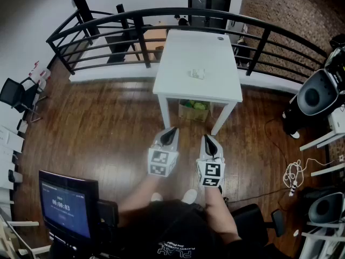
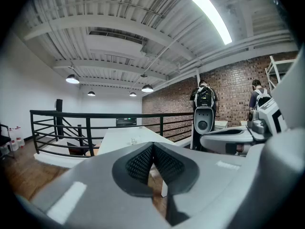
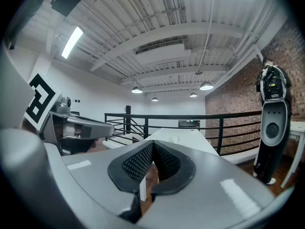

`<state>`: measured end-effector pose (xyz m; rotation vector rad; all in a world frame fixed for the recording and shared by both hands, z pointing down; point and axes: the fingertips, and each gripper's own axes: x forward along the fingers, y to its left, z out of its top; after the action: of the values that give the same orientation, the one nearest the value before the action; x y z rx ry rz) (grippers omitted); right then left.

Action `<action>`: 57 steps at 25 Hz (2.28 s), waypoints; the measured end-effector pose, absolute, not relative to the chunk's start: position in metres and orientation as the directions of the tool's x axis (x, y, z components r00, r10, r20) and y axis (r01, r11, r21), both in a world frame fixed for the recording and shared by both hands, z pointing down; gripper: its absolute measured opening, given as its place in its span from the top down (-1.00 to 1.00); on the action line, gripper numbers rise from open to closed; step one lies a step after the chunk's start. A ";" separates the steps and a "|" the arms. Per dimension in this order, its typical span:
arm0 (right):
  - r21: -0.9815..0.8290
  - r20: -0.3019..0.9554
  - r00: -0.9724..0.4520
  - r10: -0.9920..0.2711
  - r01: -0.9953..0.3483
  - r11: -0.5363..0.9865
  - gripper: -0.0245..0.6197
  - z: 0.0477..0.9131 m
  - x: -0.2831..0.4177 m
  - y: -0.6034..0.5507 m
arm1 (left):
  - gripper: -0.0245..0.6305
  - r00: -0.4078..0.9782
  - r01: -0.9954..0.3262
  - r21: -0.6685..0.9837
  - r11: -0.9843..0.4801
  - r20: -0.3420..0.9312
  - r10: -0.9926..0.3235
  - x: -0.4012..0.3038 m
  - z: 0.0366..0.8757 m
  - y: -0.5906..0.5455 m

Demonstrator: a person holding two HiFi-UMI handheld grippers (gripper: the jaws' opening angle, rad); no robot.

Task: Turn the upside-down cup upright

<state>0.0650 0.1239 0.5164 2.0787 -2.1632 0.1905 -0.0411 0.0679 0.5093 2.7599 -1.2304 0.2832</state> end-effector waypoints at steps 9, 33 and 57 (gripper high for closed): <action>-0.011 0.189 -0.058 -0.980 -0.998 0.056 0.88 0.523 0.105 0.116 | 0.92 0.640 -0.754 0.011 -0.656 0.231 -0.733 -0.001 0.514 0.062; 0.001 0.194 -0.061 -0.979 -0.998 0.063 0.88 0.527 0.112 0.011 | 0.92 0.629 -0.769 0.033 -0.638 0.215 -0.747 -0.004 0.525 -0.045; 0.044 0.166 0.024 -0.986 -0.999 -0.017 0.88 0.493 0.120 -0.117 | 0.92 0.642 -0.767 0.104 -0.633 0.152 -0.752 -0.012 0.500 -0.167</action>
<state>0.1203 -0.1173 0.4933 2.1360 -2.0928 0.1323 -0.0116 -0.1670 0.5004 2.7002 -1.2584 0.1402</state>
